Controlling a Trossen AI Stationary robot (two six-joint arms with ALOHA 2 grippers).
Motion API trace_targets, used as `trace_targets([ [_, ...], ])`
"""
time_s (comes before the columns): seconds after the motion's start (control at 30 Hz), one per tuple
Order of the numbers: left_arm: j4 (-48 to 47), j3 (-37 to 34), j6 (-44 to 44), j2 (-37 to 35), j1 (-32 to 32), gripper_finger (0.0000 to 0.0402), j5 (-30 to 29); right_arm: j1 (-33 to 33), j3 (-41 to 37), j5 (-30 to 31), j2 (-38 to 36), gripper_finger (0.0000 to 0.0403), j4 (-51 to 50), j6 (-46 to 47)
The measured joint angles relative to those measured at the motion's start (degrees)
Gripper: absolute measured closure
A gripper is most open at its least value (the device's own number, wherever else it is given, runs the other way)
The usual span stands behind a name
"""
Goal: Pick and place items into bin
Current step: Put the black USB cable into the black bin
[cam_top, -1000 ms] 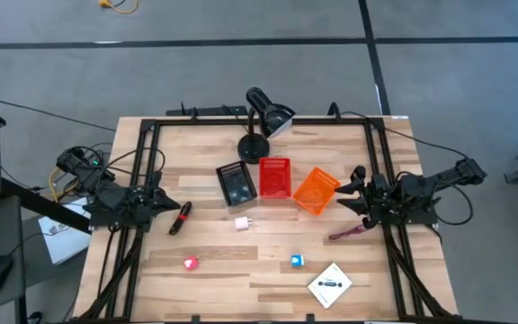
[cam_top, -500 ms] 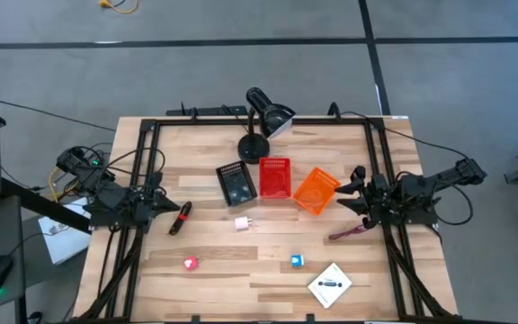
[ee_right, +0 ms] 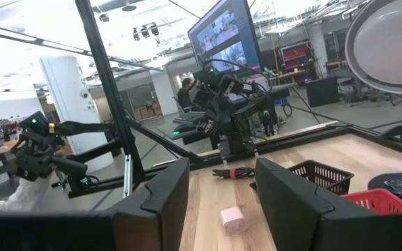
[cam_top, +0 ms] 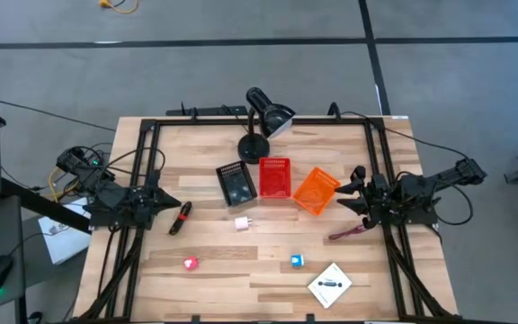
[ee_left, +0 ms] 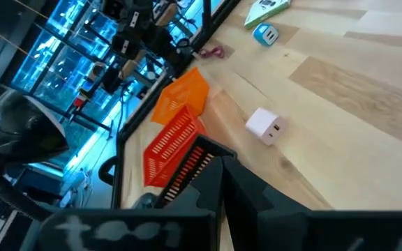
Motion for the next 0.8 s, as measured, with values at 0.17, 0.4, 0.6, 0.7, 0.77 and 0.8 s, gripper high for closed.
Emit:
trace_targets([
  [0.17, 7.67, 0.0, -4.65, 0.04, 0.0, 0.0401, -1.11, 0.01, 0.0, -0.02, 0.0, 0.0244, 0.01, 0.0],
  [0.4, 33.07, 0.03, -23.27, 0.28, 0.0, 0.0401, 12.51, -0.01, 0.0, 0.0, 0.0, 0.0244, -0.01, 0.0],
  [0.6, 41.26, 0.07, -34.79, 0.23, -0.02, 0.0401, 17.95, 0.0, 0.0, 0.0, -0.01, 0.0244, 0.0, 0.0],
  [0.7, 40.6, 0.07, -34.98, 0.24, -0.02, 0.0401, 16.44, -0.01, -0.01, -0.02, 0.0, 0.0244, 0.0, 0.0],
  [0.77, 40.08, 0.07, -35.19, 0.24, -0.02, 0.0401, 16.17, 0.01, 0.0, 0.0, 0.0, 0.0244, -0.01, 0.0],
  [0.8, 39.73, 0.07, -35.39, 0.24, -0.02, 0.0401, 16.19, 0.01, 0.0, 0.0, 0.0, 0.0244, 0.01, 0.0],
])
